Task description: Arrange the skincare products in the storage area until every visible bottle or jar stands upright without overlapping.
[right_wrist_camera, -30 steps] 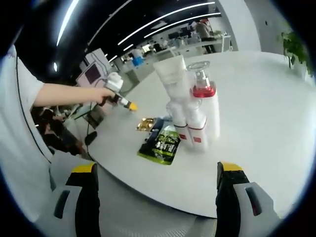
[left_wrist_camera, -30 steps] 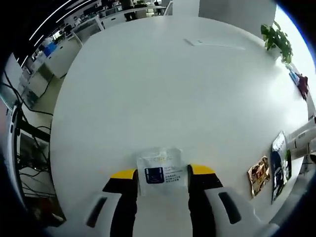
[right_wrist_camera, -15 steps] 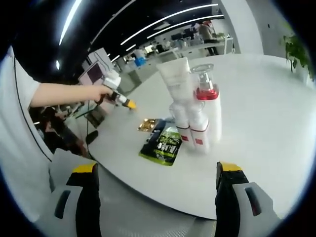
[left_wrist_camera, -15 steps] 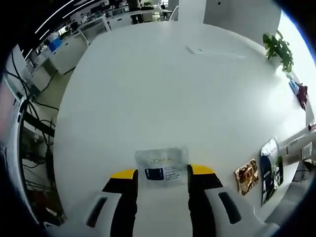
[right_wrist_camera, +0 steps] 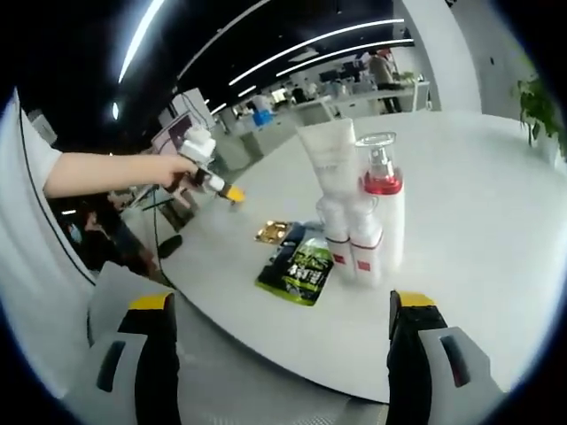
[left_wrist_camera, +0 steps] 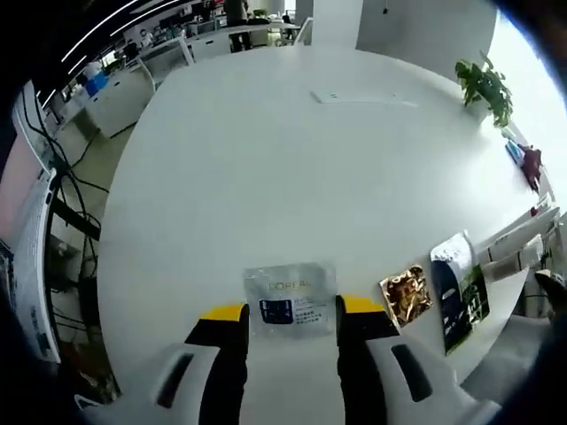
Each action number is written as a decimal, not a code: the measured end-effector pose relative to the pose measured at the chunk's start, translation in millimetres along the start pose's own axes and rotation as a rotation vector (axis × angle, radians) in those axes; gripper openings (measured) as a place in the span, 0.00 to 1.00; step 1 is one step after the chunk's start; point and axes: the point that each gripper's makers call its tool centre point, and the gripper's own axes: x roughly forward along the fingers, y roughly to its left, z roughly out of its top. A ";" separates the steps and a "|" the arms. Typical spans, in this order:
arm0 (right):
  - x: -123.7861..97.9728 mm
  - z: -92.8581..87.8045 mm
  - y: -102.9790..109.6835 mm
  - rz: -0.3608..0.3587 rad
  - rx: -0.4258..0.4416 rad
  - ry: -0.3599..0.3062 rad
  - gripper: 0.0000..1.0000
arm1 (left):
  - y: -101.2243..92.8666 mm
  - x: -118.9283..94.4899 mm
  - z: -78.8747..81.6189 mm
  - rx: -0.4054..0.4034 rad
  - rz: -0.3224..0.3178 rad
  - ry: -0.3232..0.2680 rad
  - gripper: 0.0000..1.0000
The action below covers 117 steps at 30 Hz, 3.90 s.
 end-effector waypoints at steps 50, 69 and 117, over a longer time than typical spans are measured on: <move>-5.5 6.1 14.9 0.055 -0.043 -0.039 0.97 | -134.6 7.3 -87.6 -0.147 -0.127 0.114 0.37; -5.5 5.4 14.0 0.054 -0.039 -0.039 0.97 | -137.7 6.2 -87.8 -0.185 -0.148 0.108 0.39; -2.6 -3.0 10.5 0.001 -0.105 0.036 1.00 | -115.3 -123.3 -80.0 -0.013 -0.330 -0.622 0.99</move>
